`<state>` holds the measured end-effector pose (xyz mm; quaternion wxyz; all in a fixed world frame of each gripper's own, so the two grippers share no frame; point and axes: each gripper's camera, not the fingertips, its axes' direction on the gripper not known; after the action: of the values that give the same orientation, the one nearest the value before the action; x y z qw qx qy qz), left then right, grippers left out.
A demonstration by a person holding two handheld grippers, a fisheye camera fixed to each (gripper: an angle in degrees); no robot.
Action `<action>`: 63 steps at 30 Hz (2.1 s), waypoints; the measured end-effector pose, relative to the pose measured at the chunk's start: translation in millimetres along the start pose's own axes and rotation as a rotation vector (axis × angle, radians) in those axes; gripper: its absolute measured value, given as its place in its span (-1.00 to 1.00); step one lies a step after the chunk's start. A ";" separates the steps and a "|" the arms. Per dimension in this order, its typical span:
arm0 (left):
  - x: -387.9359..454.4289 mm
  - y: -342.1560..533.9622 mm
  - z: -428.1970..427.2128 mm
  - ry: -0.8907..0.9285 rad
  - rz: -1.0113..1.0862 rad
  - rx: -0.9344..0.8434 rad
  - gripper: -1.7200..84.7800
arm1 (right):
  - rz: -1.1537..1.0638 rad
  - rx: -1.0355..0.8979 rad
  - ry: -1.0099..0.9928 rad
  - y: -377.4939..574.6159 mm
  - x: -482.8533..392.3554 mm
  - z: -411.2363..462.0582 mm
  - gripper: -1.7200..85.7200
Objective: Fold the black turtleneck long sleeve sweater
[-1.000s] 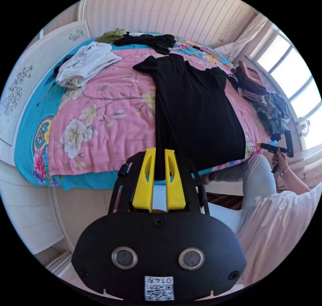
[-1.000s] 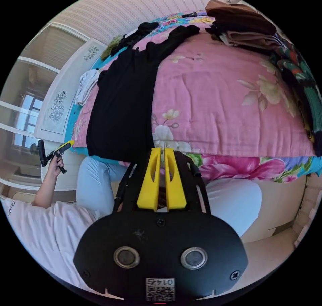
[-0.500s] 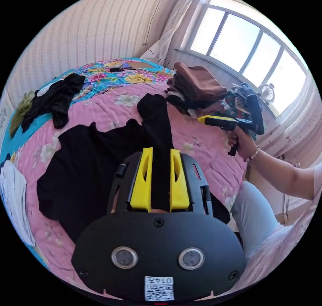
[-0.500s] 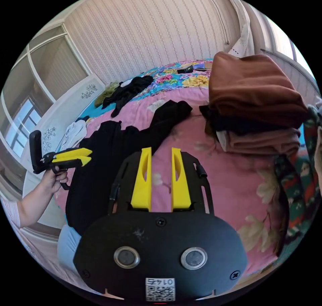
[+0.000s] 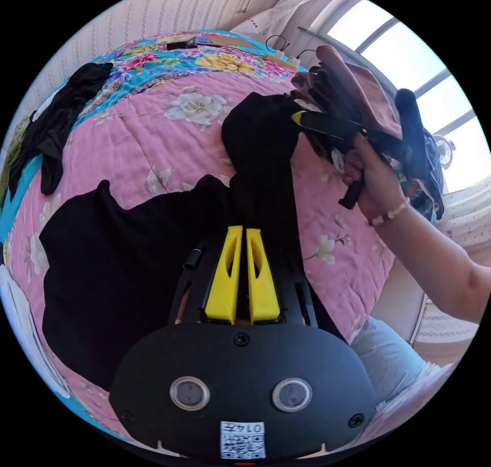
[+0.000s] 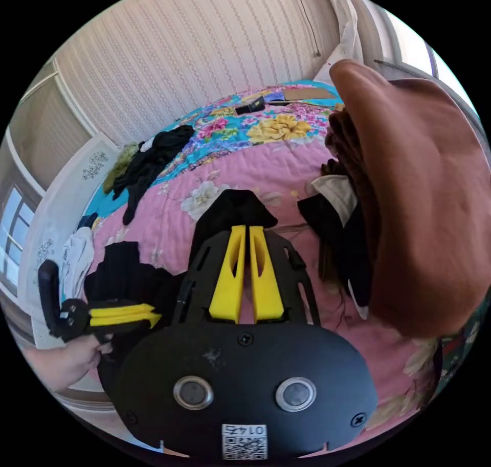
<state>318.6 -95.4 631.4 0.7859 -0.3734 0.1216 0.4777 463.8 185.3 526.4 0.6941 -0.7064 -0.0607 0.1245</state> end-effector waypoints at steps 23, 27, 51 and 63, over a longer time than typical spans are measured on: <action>121.8 -203.5 -53.7 0.052 0.270 -0.087 -0.81 | 0.463 -0.318 0.169 180.1 202.1 -180.7 -0.88; 158.5 -233.7 -52.5 0.033 0.407 -0.091 -0.82 | 0.517 -0.292 0.114 202.8 206.8 -176.1 -0.80; 377.1 -283.9 114.0 0.347 0.731 -0.199 -0.98 | 0.682 -0.085 -0.018 233.6 207.9 -210.2 -0.95; 259.3 -205.0 66.1 0.441 0.619 -0.024 -0.86 | 0.775 -0.097 0.056 209.3 170.8 -216.0 -0.92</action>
<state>613.5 67.9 631.5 0.5550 -0.4220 0.3894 0.6019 666.1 14.8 303.5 0.5630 -0.7120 0.2238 0.3549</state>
